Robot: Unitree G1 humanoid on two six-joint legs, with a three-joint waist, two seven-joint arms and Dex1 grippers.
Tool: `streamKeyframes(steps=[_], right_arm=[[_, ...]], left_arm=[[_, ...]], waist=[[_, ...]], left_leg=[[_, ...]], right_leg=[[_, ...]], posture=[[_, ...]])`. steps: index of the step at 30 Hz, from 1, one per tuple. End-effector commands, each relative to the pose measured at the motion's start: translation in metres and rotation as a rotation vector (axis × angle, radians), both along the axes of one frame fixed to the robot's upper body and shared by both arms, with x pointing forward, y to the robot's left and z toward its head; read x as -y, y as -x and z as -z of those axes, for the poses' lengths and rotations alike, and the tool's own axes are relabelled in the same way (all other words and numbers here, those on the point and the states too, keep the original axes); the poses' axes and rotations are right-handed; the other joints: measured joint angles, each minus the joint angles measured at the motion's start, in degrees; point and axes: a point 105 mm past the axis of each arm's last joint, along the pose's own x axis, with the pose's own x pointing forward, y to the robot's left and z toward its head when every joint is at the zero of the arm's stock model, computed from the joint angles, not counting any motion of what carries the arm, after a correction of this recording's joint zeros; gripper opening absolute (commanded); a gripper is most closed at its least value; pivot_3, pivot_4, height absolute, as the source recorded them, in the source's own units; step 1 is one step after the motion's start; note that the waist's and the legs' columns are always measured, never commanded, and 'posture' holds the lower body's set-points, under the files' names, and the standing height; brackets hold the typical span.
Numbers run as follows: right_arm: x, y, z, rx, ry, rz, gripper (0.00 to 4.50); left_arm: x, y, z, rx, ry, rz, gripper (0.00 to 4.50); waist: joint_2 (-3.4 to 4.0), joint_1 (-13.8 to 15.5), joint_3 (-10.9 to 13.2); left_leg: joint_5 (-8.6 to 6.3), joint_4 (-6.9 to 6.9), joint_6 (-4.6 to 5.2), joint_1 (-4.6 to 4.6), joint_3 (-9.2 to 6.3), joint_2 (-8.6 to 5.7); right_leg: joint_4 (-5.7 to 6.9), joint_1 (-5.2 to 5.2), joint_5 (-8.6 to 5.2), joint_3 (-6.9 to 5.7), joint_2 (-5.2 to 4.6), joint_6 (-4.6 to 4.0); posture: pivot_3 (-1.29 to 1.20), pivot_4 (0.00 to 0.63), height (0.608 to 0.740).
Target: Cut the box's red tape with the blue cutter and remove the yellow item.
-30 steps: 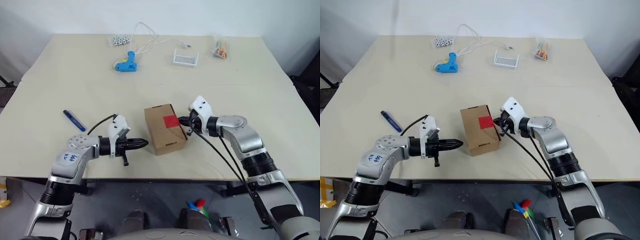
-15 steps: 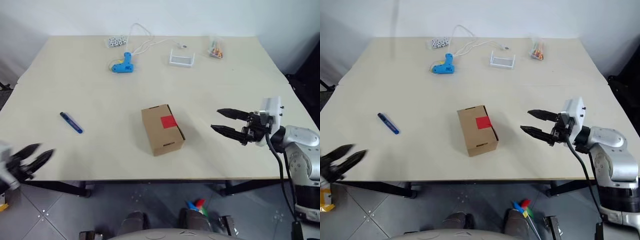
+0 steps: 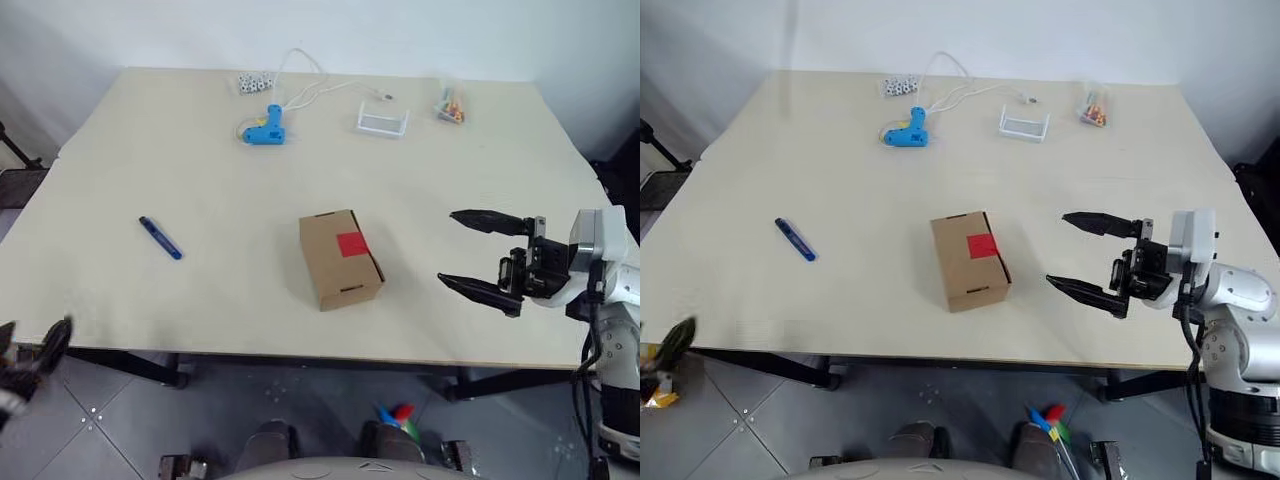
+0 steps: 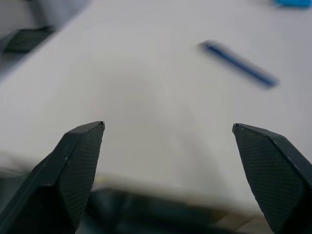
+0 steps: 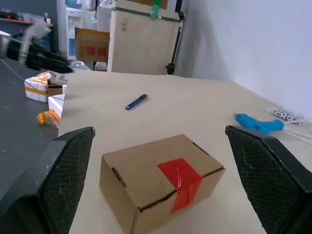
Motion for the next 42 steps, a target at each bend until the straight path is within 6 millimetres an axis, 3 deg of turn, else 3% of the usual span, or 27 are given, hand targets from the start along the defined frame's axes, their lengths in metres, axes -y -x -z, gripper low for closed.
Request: streamKeyframes(steps=[1,6,7,9,12,17,19,27,32,36,42], right_arm=[[0.003,0.002,-0.006,0.015,0.018,-0.012,4.5],[-0.004,0.007,-0.005,-0.045,0.022,-0.046,4.5],[-0.006,0.008,-0.005,-0.054,0.017,-0.046,4.5],[-0.009,0.01,-0.004,-0.068,0.012,-0.049,4.5],[-0.012,0.014,-0.004,-0.077,-0.002,-0.041,4.5],[-0.012,0.016,-0.006,-0.084,-0.024,-0.006,4.5],[-0.012,0.017,-0.006,-0.088,-0.031,0.006,4.5],[-0.019,0.019,-0.007,-0.081,-0.045,0.002,4.5],[-0.021,0.019,-0.011,-0.071,-0.051,-0.002,4.5],[-0.026,0.021,-0.017,-0.035,-0.054,-0.023,4.5],[-0.025,0.019,-0.02,-0.02,-0.055,-0.013,4.5]], left_arm=[[0.039,-0.042,-0.004,-0.037,0.066,-0.027,4.44],[0.078,-0.102,-0.015,-0.079,0.187,-0.162,4.44],[0.093,-0.115,-0.018,-0.09,0.225,-0.155,4.44],[0.107,-0.13,-0.019,-0.148,0.178,-0.188,4.44],[0.1,-0.135,-0.017,-0.212,0.087,-0.335,4.44],[0.096,-0.136,-0.021,-0.244,0.035,-0.458,4.44],[0.096,-0.14,-0.025,-0.232,0.034,-0.466,4.44],[0.107,-0.167,-0.01,-0.291,0.072,-0.386,4.44],[0.093,-0.162,-0.007,-0.318,0.028,-0.474,4.44],[0.099,-0.158,0.019,-0.457,0.079,-0.447,4.44],[0.099,-0.155,0.023,-0.454,0.11,-0.46,4.28]], waist=[[0.01,-0.08,0.0],[-0.06,0.01,-0.03],[-0.08,0.03,-0.04],[-0.1,0.12,-0.05],[-0.09,-0.66,-0.05],[-0.13,0.88,-0.05],[-0.13,1.38,-0.05],[-0.13,1.61,-0.05],[-0.13,1.5,-0.05],[-0.13,1.51,-0.05],[-0.12,1.5,-0.06]], left_leg=[[0.0,0.0,0.0,0.02,0.01,-0.01],[0.08,0.03,-0.06,0.03,-0.01,-0.02],[0.08,0.04,-0.07,0.01,-0.01,-0.05],[0.08,0.06,-0.07,-0.02,-0.01,-0.11],[0.07,0.01,-0.08,-0.02,0.05,-0.29],[0.08,0.06,-0.14,-0.13,-0.02,-0.19],[0.08,0.08,-0.14,-0.16,-0.01,-0.21],[0.08,0.08,-0.14,-0.17,0.03,-0.21],[0.08,0.07,-0.14,-0.17,0.02,-0.2],[0.08,0.07,-0.14,-0.16,0.02,-0.2],[0.08,0.07,-0.14,-0.13,0.03,-0.21]], right_leg=[[0.03,0.0,0.03,0.0,0.01,0.03],[0.17,-0.02,0.05,-0.04,0.09,0.05],[0.14,-0.02,0.05,-0.04,0.13,0.06],[0.06,0.01,0.06,-0.06,0.13,0.07],[0.0,-0.04,0.06,-0.04,0.15,0.08],[-0.13,-0.03,0.06,-0.06,0.28,0.08],[-0.21,-0.03,0.06,-0.04,0.27,0.08],[-0.2,-0.04,0.06,-0.07,0.3,0.08],[-0.2,-0.05,0.06,-0.08,0.3,0.08],[-0.18,-0.05,0.06,-0.07,0.3,0.08],[-0.16,-0.04,0.06,-0.06,0.29,0.09]], posture=[[0.0,0.15,0.74],[0.0,0.15,0.74],[0.0,0.15,0.74],[0.0,0.15,0.74],[0.0,0.15,0.74],[0.0,0.15,0.74],[0.0,0.15,0.74],[0.0,0.15,0.74],[0.0,0.15,0.74],[0.0,0.15,0.74],[0.0,0.15,0.74]])
